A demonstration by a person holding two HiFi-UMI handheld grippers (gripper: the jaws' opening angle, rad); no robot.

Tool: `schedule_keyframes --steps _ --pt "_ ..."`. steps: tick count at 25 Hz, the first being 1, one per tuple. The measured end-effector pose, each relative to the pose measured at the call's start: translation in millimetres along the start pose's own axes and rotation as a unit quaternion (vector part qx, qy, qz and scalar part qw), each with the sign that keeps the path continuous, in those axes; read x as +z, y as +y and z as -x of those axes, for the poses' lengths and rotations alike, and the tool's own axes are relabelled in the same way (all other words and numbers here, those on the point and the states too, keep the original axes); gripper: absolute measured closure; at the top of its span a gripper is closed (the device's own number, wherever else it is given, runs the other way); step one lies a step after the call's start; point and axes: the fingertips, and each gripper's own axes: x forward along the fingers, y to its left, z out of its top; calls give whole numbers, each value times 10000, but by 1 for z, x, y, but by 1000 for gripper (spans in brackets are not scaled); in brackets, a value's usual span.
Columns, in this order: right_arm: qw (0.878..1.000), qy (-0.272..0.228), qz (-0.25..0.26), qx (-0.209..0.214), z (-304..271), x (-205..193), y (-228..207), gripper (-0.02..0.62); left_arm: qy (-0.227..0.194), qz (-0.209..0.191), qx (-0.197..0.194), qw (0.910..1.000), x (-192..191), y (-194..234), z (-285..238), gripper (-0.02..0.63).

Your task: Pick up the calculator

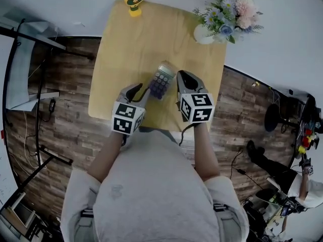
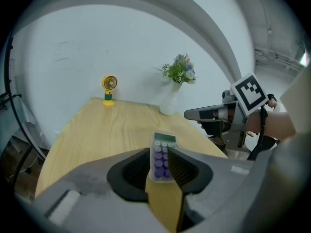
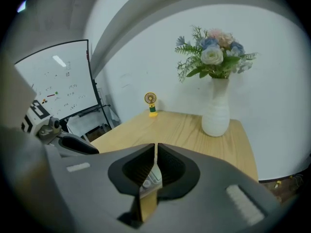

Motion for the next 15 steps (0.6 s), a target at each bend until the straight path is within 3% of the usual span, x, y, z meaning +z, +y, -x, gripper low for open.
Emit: schedule_keyframes --steps 8,15 --pt "9970 512 315 496 -30 -17 -10 519 465 734 -64 9962 -37 -11 -11 418" --pt "9852 1052 687 1168 -56 -32 -7 469 736 1454 -23 9866 -60 -17 -18 387"
